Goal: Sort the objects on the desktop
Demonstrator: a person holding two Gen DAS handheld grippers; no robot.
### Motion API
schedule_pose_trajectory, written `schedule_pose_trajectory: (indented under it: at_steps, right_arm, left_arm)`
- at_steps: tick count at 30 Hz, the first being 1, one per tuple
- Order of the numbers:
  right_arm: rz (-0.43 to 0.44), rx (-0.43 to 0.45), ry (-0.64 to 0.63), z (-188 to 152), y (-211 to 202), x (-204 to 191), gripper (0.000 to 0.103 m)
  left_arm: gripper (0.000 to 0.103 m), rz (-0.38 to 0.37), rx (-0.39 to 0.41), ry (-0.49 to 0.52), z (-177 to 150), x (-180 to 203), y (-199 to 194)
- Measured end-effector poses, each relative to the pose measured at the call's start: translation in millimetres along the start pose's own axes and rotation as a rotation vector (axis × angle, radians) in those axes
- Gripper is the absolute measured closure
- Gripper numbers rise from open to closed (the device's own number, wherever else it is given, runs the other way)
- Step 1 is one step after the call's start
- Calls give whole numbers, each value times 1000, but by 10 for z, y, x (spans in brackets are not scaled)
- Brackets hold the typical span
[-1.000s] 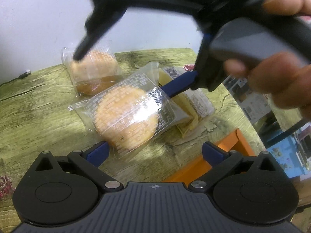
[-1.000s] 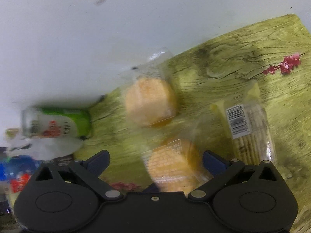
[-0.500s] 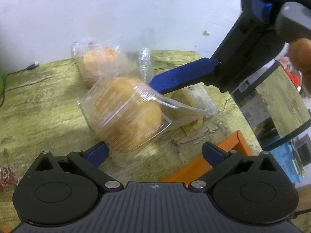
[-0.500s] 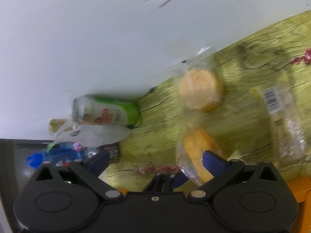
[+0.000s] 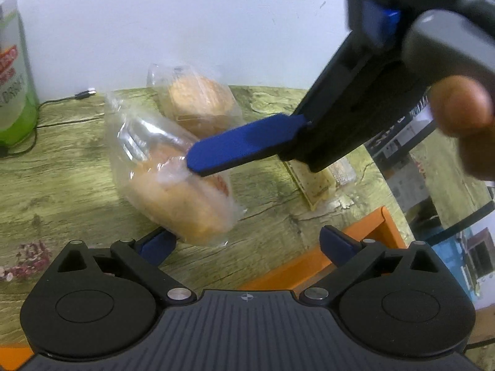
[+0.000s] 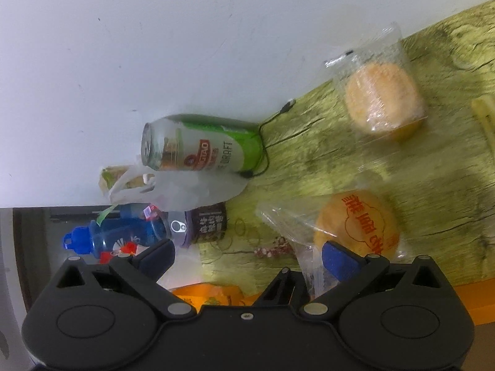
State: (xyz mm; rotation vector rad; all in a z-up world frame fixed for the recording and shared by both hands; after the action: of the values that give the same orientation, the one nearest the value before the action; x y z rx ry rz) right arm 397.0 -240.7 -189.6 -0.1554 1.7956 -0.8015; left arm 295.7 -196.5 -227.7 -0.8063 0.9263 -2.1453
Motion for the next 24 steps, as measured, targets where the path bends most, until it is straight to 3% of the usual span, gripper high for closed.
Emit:
schedule_pose_trajectory:
  at_steps: [6,12,19,24]
  right_arm:
    - [15,-21,23,-53,176,-34,0]
    - [90,-26,52,-93,211,-123,0]
    - [122,45,74,-61,-82,-76,0]
    - [90,94,123,-41,-298,178,0]
  left_arm:
    - [3,-3,12,-23,-45,-60,-264]
    - [3,27,9,-49,-114,-201,-508]
    - [3,57,22,-54,-155,-294,-755]
    - [2,71,44,-47,-95,-332,-855]
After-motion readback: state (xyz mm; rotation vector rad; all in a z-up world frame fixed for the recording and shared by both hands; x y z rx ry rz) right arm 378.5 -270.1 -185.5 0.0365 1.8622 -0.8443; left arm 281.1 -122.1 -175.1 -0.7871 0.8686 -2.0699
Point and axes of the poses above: each gripper's, at about its wrist camera, not at the fingertips, and y roughly the way its jaws point, x to its right, z to its top, the point moved 10 cm from there along y, roughly the way its jaws point, and after that the axes turned 8 degrees about y, right-handed, at the moved point
